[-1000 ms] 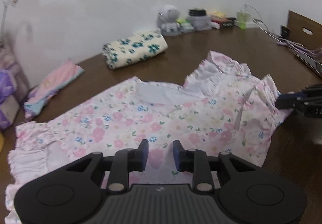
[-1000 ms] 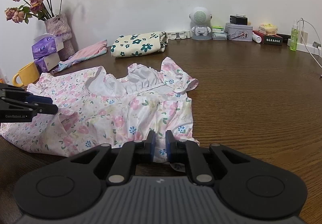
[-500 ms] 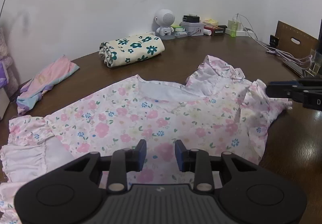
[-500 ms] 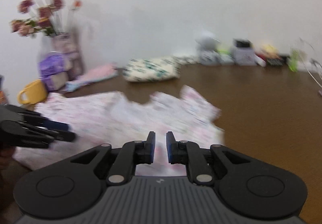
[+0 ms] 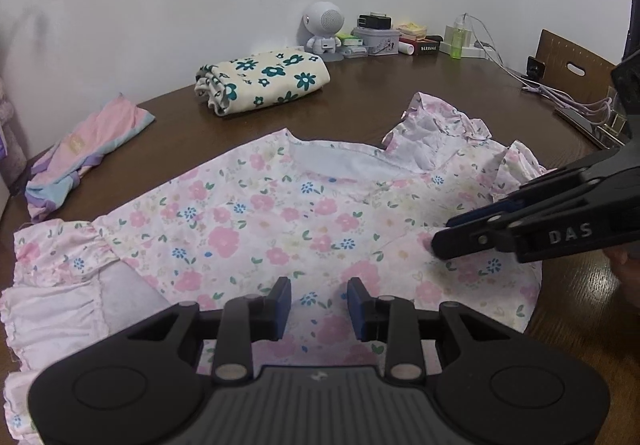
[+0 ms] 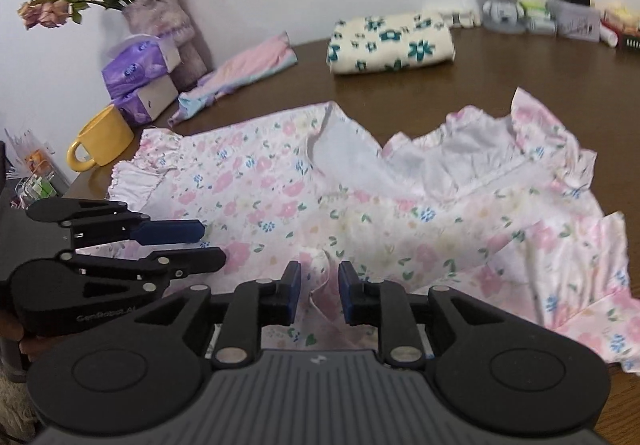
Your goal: Fold clothes
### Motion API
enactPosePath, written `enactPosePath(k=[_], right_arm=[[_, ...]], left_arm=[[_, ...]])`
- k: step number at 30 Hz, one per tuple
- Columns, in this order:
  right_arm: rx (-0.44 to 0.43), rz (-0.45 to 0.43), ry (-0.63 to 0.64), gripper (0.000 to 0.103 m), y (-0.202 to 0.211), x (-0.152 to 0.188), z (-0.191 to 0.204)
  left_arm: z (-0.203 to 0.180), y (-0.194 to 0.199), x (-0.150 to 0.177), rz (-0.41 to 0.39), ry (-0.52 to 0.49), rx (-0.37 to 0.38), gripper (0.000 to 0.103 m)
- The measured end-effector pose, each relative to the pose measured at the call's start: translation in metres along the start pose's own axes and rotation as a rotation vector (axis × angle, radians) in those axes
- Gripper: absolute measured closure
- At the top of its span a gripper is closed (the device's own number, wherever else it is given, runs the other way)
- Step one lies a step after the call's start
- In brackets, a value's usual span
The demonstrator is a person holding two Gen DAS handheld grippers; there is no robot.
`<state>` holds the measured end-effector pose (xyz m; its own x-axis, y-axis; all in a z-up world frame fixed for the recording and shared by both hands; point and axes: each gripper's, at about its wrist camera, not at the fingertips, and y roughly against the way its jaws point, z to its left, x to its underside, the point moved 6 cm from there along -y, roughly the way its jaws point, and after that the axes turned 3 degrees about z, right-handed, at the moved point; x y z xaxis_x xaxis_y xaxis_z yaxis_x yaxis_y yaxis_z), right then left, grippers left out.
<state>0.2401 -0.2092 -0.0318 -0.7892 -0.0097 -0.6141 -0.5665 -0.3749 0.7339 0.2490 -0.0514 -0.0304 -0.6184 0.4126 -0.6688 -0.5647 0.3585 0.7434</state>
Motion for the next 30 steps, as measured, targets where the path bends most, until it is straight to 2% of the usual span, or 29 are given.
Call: enactPosePath(k=[2,4,8,15,18,20,24,26,30], right_arm=[[0.002,0.001,-0.002,0.082,-0.002,-0.002,0.001],[0.002,-0.004,0.009,0.094,-0.003,-0.005,0.003],[0.000,-0.017,0.036,0.101,-0.004,-0.011,0.008],[-0.003,-0.039,0.084,0.102,-0.004,-0.021,0.016],[0.010,-0.054,0.098,0.102,-0.006,-0.022,0.017],[0.012,-0.058,0.101,0.102,-0.007,-0.022,0.016],[0.011,-0.058,0.106,0.102,-0.007,-0.018,0.013],[0.012,-0.057,0.111,0.102,-0.007,-0.016,0.013],[0.007,-0.057,0.118,0.102,-0.008,-0.013,0.014]], left_arm=[[0.002,0.000,0.000,0.004,0.007,0.002,0.095],[0.003,0.001,0.001,0.004,0.016,0.003,0.101],[0.003,0.006,0.000,-0.014,0.007,-0.014,0.103],[0.009,0.010,-0.002,-0.028,0.019,-0.063,0.103],[0.011,0.009,-0.002,-0.016,0.032,-0.045,0.101],[0.012,0.008,-0.001,-0.004,0.034,-0.030,0.094],[0.014,0.007,0.000,0.002,0.015,-0.046,0.089],[0.016,0.006,0.001,0.010,0.009,-0.043,0.083],[0.018,0.002,0.004,0.017,0.009,-0.021,0.083]])
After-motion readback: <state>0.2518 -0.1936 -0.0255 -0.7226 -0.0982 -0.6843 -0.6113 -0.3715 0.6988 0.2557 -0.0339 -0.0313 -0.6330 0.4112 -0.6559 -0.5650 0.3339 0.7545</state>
